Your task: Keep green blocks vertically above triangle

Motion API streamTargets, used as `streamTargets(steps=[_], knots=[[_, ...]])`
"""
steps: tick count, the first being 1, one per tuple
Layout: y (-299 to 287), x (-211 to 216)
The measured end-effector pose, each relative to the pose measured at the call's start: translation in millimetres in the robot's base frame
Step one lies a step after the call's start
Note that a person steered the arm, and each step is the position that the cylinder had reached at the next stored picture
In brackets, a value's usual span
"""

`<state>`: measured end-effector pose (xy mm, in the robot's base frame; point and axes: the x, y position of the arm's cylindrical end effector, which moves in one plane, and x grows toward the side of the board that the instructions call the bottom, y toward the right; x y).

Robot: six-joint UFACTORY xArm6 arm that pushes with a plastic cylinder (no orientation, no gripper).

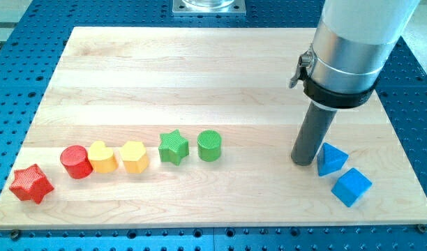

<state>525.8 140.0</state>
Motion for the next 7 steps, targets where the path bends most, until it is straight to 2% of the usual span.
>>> streamTargets(steps=[2, 3, 4, 5, 6, 7], knots=[[5.7, -1.3], [-46.0, 33.8], [-149.2, 56.2], [-195.2, 16.6], [-138.9, -41.0], [-48.2, -54.6]])
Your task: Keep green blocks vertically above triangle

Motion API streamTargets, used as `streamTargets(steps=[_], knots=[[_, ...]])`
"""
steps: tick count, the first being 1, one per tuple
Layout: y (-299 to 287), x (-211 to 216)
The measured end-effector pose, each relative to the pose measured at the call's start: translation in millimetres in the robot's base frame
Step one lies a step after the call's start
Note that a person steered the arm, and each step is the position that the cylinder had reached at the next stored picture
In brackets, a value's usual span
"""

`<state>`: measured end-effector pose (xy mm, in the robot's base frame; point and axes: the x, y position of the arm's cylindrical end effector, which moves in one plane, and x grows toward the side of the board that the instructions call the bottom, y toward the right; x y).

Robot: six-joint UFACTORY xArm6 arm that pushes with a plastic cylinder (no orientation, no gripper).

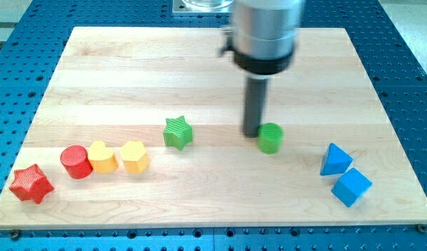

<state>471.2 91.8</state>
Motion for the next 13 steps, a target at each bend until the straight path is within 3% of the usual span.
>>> streamTargets(steps=[1, 2, 3, 4, 5, 7, 8, 9, 10, 11, 13], knots=[[-54.3, 4.8], [-33.4, 22.4], [24.4, 18.9], [-18.0, 53.3], [15.5, 57.6], [80.2, 13.1], [44.6, -2.0], [69.8, -61.1], [157.9, -59.9], [184.3, -11.6], [93.0, 10.6]])
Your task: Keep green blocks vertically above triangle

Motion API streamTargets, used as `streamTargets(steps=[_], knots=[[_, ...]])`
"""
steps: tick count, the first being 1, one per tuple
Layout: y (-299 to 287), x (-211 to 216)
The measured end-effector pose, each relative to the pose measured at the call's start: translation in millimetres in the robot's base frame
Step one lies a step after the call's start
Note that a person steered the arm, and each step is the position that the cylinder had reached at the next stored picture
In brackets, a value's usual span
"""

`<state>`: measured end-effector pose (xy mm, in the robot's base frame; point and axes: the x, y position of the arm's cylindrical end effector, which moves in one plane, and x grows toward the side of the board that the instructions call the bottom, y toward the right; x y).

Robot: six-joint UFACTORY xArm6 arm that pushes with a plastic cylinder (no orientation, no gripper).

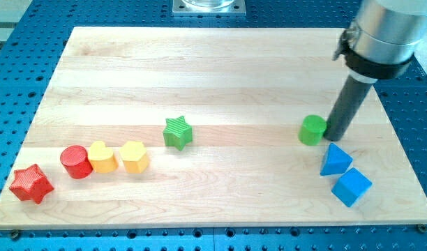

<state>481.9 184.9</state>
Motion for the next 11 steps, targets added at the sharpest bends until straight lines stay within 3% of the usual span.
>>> streamTargets(steps=[1, 2, 3, 5, 6, 7, 9, 10, 11], knots=[[-4.7, -47.9], [-103.2, -54.1], [-120.7, -6.0], [-39.1, -11.8], [-57.7, -13.3], [-127.9, -9.1], [-237.2, 53.9], [-300.7, 60.9], [-290.9, 17.4]])
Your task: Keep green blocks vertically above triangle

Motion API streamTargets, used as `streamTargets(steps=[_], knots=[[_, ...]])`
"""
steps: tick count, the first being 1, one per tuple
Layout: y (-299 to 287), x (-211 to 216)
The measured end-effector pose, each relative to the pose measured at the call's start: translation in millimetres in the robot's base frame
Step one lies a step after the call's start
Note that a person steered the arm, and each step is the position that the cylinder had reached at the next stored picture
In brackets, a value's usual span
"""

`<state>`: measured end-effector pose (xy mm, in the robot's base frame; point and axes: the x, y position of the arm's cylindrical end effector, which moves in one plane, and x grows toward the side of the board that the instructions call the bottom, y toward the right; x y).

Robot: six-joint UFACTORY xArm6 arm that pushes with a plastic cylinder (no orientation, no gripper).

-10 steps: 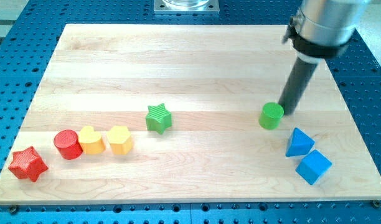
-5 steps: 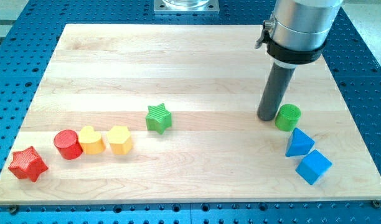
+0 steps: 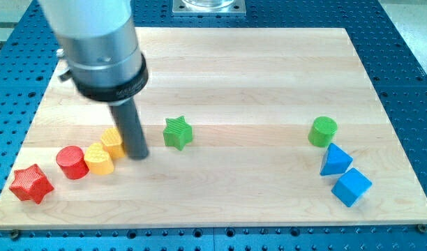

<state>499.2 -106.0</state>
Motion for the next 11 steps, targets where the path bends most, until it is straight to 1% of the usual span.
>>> streamTargets(steps=[1, 2, 3, 4, 5, 6, 7, 8, 9, 10, 11], knots=[[90.1, -36.9], [102.5, -53.3], [75.1, -9.8], [154.0, -15.3], [192.7, -42.9], [219.6, -70.4], [172.5, -35.3], [200.2, -13.2], [262.5, -49.6], [264.5, -78.8], [185.2, -92.7]])
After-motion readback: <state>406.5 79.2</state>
